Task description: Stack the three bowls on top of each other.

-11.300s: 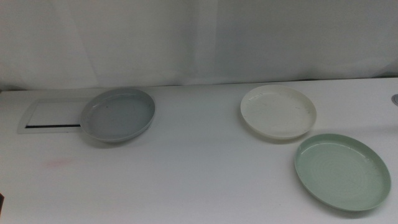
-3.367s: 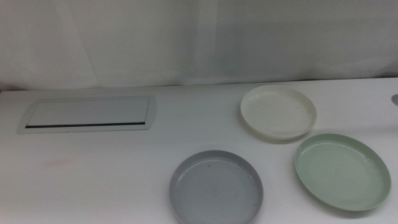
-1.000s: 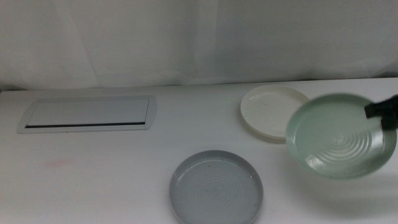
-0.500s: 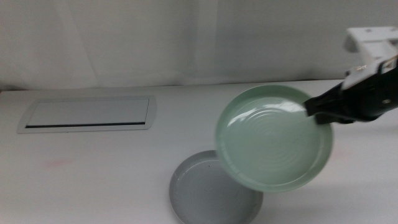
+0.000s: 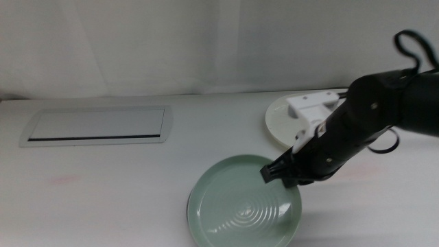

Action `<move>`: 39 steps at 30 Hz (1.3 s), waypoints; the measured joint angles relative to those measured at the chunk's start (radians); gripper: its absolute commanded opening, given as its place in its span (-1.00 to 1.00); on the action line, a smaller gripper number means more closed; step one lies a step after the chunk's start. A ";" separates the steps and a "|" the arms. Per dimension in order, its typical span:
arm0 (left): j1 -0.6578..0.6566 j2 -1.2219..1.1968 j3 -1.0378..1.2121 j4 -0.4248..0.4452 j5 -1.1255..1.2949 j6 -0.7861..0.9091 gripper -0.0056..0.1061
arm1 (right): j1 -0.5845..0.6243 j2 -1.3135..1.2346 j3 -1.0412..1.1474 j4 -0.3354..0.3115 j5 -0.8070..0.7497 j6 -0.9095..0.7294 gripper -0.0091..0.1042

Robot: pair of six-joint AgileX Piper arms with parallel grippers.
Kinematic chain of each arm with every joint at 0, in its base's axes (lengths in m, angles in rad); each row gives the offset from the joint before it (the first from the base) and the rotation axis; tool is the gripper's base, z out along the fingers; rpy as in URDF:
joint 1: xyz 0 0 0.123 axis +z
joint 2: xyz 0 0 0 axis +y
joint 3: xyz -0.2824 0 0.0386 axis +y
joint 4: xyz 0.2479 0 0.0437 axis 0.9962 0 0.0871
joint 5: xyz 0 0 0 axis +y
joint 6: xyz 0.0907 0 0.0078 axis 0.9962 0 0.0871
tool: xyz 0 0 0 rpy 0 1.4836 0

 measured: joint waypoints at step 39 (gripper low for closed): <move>0.000 0.000 0.000 0.000 -0.020 0.000 -0.95 | 0.024 0.089 0.000 0.000 -0.035 0.000 0.98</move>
